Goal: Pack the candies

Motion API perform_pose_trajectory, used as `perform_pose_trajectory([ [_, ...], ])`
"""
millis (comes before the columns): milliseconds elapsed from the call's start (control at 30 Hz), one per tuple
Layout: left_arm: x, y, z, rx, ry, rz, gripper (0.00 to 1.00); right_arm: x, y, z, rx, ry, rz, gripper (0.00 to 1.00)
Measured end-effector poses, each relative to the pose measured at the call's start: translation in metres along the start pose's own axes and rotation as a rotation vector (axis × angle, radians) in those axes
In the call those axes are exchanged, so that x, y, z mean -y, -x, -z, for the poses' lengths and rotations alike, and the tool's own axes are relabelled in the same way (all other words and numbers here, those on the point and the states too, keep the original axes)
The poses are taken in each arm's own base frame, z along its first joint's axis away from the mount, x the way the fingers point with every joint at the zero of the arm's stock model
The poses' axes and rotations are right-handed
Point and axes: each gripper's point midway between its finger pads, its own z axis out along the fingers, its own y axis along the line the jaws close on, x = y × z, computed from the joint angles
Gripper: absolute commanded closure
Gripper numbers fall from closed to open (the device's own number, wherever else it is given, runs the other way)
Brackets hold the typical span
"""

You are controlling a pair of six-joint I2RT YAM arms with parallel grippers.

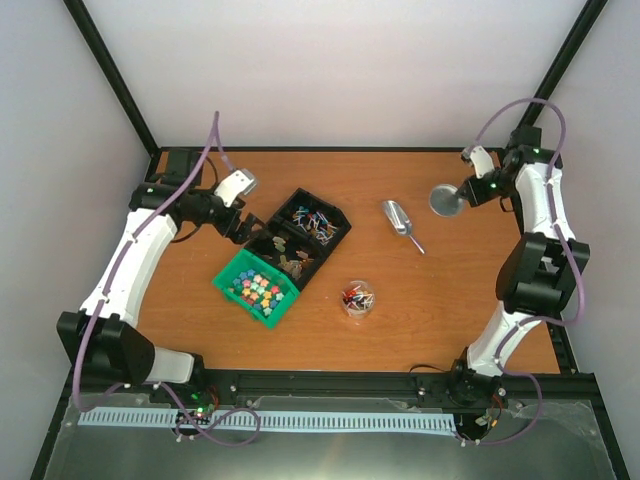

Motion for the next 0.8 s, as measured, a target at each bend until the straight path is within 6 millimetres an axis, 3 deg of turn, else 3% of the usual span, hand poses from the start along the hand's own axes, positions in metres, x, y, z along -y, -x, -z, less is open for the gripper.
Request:
perform_pose_trajectory([
  [100, 0.021, 0.010, -0.002, -0.013, -0.010, -0.112, 0.00, -0.045, 0.018, 0.014, 0.047, 0.105, 0.048, 0.97],
  [200, 0.056, 0.024, -0.007, -0.028, -0.046, -0.254, 0.00, -0.095, 0.028, 0.017, 0.064, 0.229, 0.104, 0.97],
  [267, 0.082, 0.035, -0.005, -0.023, -0.073, -0.358, 0.00, -0.128, 0.030, 0.015, 0.064, 0.307, 0.139, 0.97],
  [400, 0.115, 0.050, -0.001, 0.007, -0.090, -0.544, 0.01, -0.190, 0.027, 0.012, 0.050, 0.450, 0.201, 0.97],
  [567, 0.142, 0.044, -0.010, 0.009, -0.063, -0.797, 0.03, -0.246, 0.018, 0.013, 0.030, 0.588, 0.256, 0.97],
  [800, 0.194, 0.009, -0.024, 0.026, -0.068, -1.220, 0.08, -0.304, 0.002, 0.009, -0.018, 0.750, 0.308, 0.97],
])
